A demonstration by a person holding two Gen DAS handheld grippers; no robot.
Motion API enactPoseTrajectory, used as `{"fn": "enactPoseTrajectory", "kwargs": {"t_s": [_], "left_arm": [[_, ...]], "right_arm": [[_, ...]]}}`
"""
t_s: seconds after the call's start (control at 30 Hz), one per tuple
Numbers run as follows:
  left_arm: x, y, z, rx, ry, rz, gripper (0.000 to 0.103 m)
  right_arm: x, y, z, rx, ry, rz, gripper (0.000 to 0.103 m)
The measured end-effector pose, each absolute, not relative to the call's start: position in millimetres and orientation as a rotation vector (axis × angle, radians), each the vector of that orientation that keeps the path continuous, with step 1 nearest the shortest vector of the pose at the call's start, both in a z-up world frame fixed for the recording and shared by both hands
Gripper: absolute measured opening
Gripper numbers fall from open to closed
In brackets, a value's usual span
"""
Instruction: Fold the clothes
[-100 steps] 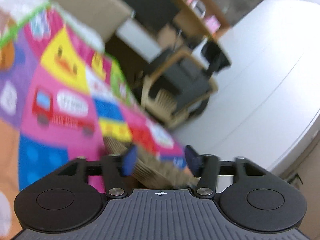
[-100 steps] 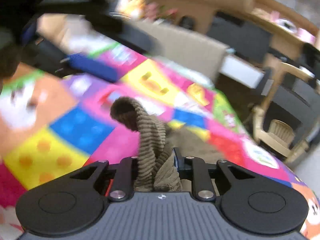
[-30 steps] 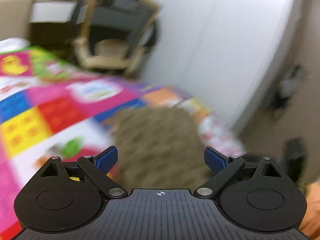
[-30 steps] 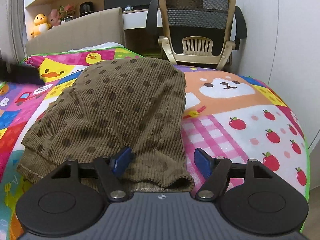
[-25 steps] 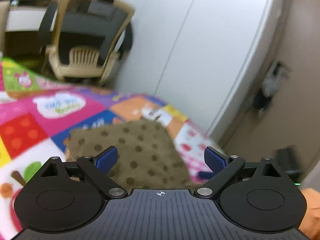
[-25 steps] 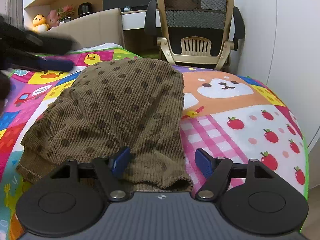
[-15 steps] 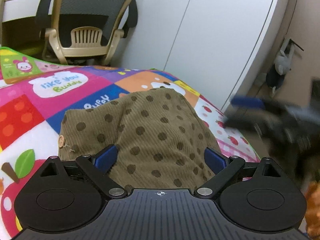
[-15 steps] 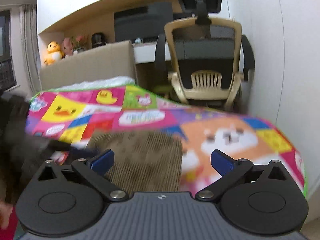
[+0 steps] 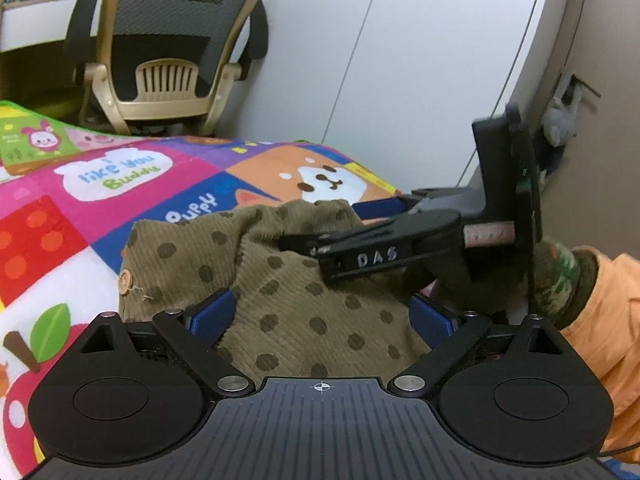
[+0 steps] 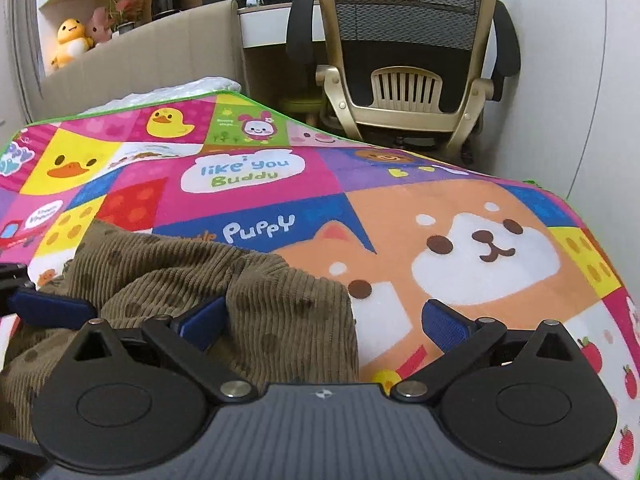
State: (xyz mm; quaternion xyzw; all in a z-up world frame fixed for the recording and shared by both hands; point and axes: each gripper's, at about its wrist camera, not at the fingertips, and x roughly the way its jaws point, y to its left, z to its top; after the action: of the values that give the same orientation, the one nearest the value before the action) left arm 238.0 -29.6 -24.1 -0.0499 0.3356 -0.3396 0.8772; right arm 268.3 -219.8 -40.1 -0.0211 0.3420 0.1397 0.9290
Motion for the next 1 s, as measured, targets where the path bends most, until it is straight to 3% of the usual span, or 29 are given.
{"fn": "enactPoseTrajectory", "kwargs": {"t_s": [0.2,0.63,1.0], "left_arm": [[245.3,5.3,-5.7,-0.227,0.653,-0.677,0.097],[296.0,19.6,-37.9,-0.329,0.777,-0.492,0.097],[232.9,47.3,-30.8,-0.288,0.787,-0.521,0.097]], "right_arm": [[267.7,-223.2,-41.9,0.002,0.698,0.283,0.103],[202.4,-218.0,-25.8,-0.116,0.668,0.336,0.103],[198.6,-227.7,-46.3,-0.033,0.698,0.331,0.103]]}}
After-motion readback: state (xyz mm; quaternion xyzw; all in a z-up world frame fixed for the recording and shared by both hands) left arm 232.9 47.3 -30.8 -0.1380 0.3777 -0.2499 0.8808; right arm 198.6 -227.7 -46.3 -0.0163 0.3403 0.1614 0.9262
